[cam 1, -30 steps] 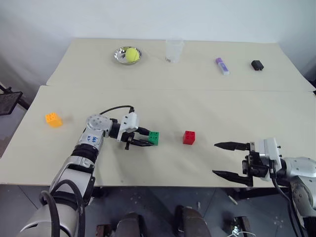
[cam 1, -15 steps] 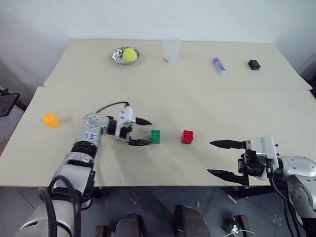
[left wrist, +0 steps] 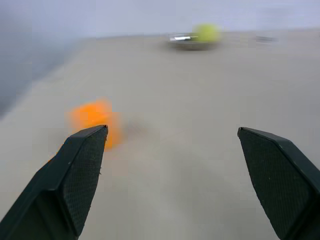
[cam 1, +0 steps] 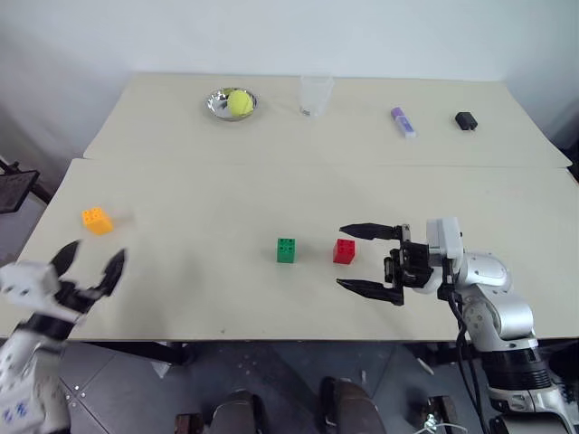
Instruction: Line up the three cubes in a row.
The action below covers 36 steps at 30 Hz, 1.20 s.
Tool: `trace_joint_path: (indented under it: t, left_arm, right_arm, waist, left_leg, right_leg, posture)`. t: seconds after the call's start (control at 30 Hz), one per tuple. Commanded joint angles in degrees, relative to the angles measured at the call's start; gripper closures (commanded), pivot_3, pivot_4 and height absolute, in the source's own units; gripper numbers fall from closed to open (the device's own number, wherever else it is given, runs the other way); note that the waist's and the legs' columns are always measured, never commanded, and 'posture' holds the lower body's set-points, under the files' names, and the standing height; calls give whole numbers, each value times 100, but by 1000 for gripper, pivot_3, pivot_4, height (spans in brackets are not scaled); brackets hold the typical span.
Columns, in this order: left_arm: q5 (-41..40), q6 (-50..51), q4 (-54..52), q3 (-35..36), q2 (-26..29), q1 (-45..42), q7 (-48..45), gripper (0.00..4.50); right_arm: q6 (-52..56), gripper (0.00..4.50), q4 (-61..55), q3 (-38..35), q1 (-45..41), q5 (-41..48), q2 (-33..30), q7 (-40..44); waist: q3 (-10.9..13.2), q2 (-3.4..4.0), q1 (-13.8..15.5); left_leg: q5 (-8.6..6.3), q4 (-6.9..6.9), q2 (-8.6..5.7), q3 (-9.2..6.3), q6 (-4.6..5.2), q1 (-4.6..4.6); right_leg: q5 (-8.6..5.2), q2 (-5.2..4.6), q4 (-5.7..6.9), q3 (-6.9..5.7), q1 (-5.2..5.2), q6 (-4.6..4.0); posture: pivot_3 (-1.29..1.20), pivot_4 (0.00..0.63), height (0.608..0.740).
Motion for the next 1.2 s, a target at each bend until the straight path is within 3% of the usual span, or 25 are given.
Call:
trace_joint_path:
  t: [0.03, 0.27, 0.4, 0.73, 0.83, 1.1, 1.13, 1.2]
  left_arm:
    - [-263, 17, -425, 275, -223, 278, 559, 88]
    - [-59, 264, -326, -162, -102, -187, 1215, 88]
    - [93, 1032, 687, -474, 330, -1548, 2023, 88]
    - [690, 954, 2827, -1432, 1106, -3203, 1729, 88]
    - [885, 753, 3029, -1467, 1113, -3327, 1992, 616]
    - [820, 430, 3193, -1501, 1090, -3280, 1679, 3020]
    - [815, 421, 3201, -1496, 1100, -3273, 1647, 3016]
    - [383, 312, 3017, -1473, 1285, -3290, 585, 3016]
  right_arm:
    - [-61, 0, 10, 74, -132, 24, 44, 131]
    - [-98, 0, 186, 137, -309, -35, 61, 193]
    - [-17, 0, 191, 143, -396, -60, 80, 67]
    - [348, 0, -435, 228, -187, 103, 353, -491]
    - [328, 0, -491, 218, -77, 67, 339, -531]
    - [273, 0, -429, 129, 143, 14, 231, -529]
    - [270, 0, -433, 129, 169, 11, 215, -523]
    - [295, 0, -477, 62, 239, 24, 127, -531]
  waist:
    - [0, -1, 46]
    - [-8, -7, 61]
    - [-11, -13, 85]
    - [-15, -17, -70]
    - [-15, -17, -81]
    - [-15, -17, -85]
    - [-15, -17, -85]
    - [-15, -17, -84]
  left_leg:
    - [0, 0, -2, 0, 0, 0]
    - [0, 1, -3, -1, -2, -1]
    - [13, 1, -4, 2, -12, -6]
    - [7, -22, 5, 56, -23, -4]
    - [7, -21, 5, 56, -23, -4]
    - [7, -19, 6, 61, -23, -2]
    - [7, -19, 6, 62, -23, -2]
    - [7, -18, 6, 62, -23, -2]
  right_leg:
    - [0, 0, 1, -2, 0, 0]
    - [-1, 2, 2, -10, 1, -10]
    - [1, 6, 9, -27, 1, -18]
    - [4, 8, 9, -62, -15, -20]
    - [4, 8, 5, -62, -13, -20]
    - [4, 8, 6, -58, -13, -20]
    - [4, 8, 6, -58, -13, -19]
    - [4, 8, 6, -58, -13, -19]
  posture:
    - [0, 150, 740]
    - [0, 150, 740]
    - [0, 150, 740]
    - [0, 150, 740]
    - [0, 150, 740]
    - [0, 150, 740]
    - [0, 150, 740]
    - [0, 150, 740]
